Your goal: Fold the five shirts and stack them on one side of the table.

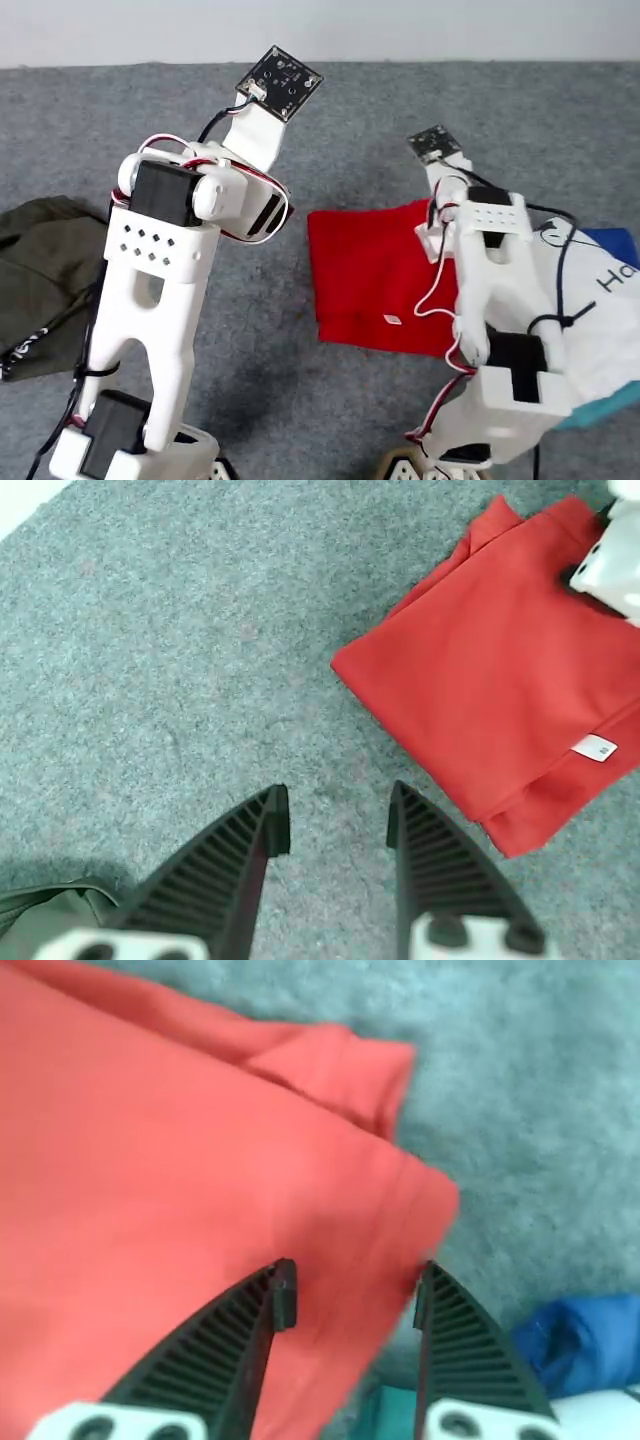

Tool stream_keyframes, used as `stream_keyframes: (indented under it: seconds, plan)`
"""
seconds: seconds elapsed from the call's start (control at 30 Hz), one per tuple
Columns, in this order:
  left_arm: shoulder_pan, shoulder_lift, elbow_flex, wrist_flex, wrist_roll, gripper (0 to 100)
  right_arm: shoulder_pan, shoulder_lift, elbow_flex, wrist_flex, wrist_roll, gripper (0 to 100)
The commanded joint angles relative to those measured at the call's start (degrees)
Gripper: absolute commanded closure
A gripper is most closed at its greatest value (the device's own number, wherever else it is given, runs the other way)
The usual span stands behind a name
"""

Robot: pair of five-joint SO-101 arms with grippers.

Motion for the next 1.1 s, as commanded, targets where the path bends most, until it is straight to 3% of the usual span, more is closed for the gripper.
stream_keyframes:
  seconds: [0.0, 0.27, 0.67, 0.83, 1.07]
  plan:
    - [-0.4, -0.9, -0.1, -0.5, -0.7, 83, 2.2, 0.2, -1.5, -0.7, -0.5, 79.6]
    - [-0.4, -0.9, -0.1, -0.5, -0.7, 83, -2.2, 5.3, 0.4, -4.8, -0.7, 79.8]
    - [-0.4, -0.9, -0.1, -0.6, -0.7, 83, -8.2, 11.6, 0.2, -7.4, -0.2, 99.1]
    - [-0.4, -0.9, -0.1, -0.6, -0.7, 83, -10.6, 10.2, -0.8, -7.1, 2.2, 98.8]
    - [-0.4, -0.9, -0.1, -0.5, -0.7, 83, -9.0, -0.7, -9.8, 1.3, -5.8, 98.8]
